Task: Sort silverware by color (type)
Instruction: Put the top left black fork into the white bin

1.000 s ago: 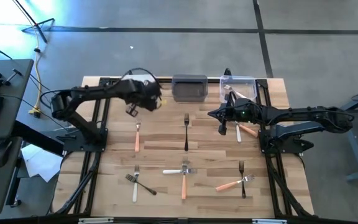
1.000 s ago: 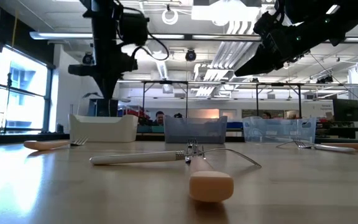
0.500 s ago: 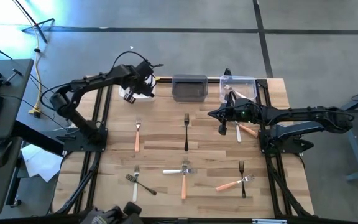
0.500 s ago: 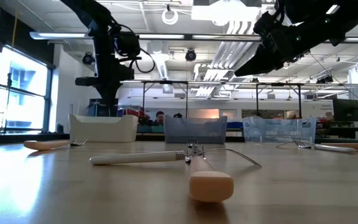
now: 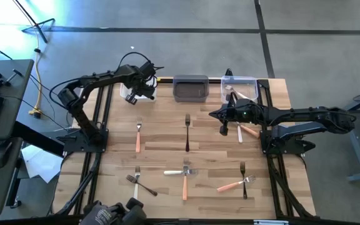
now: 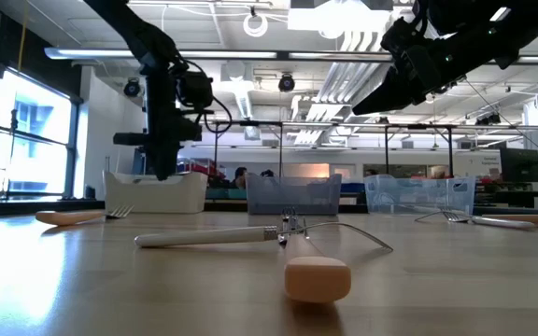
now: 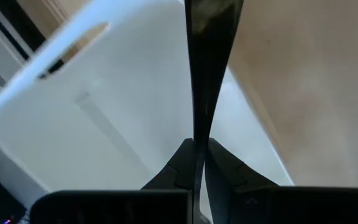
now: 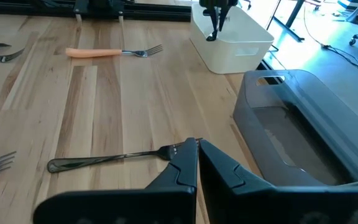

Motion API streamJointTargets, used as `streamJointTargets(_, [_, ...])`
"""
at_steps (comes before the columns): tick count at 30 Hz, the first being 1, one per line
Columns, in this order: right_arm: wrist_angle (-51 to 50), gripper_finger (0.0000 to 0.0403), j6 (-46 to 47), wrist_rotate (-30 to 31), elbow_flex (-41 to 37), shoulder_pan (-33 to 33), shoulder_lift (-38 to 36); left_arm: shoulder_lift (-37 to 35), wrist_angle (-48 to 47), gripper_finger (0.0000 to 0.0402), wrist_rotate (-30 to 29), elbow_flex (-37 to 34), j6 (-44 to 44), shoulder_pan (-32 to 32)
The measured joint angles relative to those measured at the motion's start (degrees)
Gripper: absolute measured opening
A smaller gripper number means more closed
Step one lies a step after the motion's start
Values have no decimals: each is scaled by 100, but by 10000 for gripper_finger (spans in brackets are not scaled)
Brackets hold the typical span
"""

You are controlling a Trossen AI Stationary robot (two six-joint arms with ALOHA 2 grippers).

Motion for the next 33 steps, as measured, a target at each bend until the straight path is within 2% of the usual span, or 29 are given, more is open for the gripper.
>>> streamJointTargets(12, [2,0,-26,3,0,0,0,371,177,3,-236,2,259,144])
streamJointTargets(33, [46,0,-24,4,0,0,0,140,132,3,-417,0,6,436])
